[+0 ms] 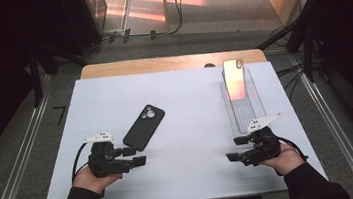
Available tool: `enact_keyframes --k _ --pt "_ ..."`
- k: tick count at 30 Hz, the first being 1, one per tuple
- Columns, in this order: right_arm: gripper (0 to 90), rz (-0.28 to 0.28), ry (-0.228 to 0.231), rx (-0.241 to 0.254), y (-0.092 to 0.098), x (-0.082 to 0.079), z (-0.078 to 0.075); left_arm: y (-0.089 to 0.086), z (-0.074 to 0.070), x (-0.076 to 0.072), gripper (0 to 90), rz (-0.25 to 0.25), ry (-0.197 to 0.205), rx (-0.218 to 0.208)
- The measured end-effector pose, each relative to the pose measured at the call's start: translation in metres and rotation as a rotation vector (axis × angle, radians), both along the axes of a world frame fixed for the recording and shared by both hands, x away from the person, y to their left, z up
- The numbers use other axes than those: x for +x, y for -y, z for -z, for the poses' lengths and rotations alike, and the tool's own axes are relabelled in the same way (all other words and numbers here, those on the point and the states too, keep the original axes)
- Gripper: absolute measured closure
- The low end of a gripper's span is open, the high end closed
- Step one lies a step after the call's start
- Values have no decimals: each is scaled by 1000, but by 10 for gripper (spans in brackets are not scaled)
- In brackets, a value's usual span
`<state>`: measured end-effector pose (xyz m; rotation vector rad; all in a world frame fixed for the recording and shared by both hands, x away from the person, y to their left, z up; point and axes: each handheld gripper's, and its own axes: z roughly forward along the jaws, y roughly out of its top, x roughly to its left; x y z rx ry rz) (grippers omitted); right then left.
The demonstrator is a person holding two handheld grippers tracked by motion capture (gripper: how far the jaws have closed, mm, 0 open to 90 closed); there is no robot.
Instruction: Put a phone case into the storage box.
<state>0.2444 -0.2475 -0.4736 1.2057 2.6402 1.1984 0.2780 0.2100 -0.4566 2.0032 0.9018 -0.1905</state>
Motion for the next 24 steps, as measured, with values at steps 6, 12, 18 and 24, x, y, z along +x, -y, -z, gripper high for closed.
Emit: enact_keyframes --k 6,12,18,24 --pt "261 1 1 1 0 0 0 -3 3 -2 299 2 -10 26" --pt "261 -2 0 3 0 0 0 -4 1 0 252 -15 31 47" --pt "261 -3 1 3 0 0 0 -9 0 6 191 -65 66 96" --pt "261 -3 1 2 0 0 0 -13 -2 17 115 -93 53 61"
